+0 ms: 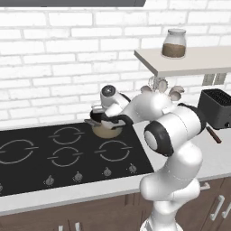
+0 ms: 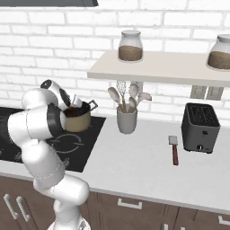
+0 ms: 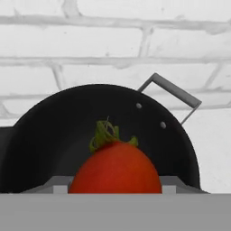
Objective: Put the potato and tomato in the pot. Retrieve the spatula and lightly stir the vegetables in the pot.
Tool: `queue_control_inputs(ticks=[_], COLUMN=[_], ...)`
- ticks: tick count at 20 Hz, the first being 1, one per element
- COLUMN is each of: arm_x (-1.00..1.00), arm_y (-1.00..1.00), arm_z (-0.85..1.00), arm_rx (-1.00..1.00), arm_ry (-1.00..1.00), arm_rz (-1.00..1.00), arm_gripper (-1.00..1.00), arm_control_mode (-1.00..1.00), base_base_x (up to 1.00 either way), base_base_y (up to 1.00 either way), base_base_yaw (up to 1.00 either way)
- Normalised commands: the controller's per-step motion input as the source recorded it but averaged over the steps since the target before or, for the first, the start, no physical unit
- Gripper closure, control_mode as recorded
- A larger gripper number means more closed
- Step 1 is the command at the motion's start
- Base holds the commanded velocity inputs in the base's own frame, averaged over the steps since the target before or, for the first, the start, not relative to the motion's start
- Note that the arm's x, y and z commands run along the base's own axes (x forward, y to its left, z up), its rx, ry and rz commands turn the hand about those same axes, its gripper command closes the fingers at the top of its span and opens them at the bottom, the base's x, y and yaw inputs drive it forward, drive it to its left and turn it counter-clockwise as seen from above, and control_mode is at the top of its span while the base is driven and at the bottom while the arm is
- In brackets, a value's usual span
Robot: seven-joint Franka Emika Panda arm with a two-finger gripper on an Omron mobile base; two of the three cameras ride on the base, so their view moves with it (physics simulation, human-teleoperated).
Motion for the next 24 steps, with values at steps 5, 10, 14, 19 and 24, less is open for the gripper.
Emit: queue_control_inputs(ticks=[5,10,14,19,24], arm_x=[0.45,0.49,0.34,0.01,-0.01], arm_y=[0.10,0.00,0.00,-0.17,-0.24], arm_z=[-0.70,-0.35,-0.06,0.26,0.33], arm_rx=[0.00,0.00,0.01,0.00,0.01], arm_ry=[0.00,0.01,0.04,0.00,0.03], arm_rz=[0.00,0.00,0.00,0.00,0.00], arm_gripper=[1.00,-1.00,-1.00,-1.00,-1.00], arm_control_mode=[-1.00,-1.00,-1.00,-1.00,-1.00], base_base_x=[0.00,0.00,0.00,0.00,0.00], base_base_y=[0.00,0.00,0.00,0.00,0.00], base_base_yaw=[0.00,0.00,0.00,0.00,0.00])
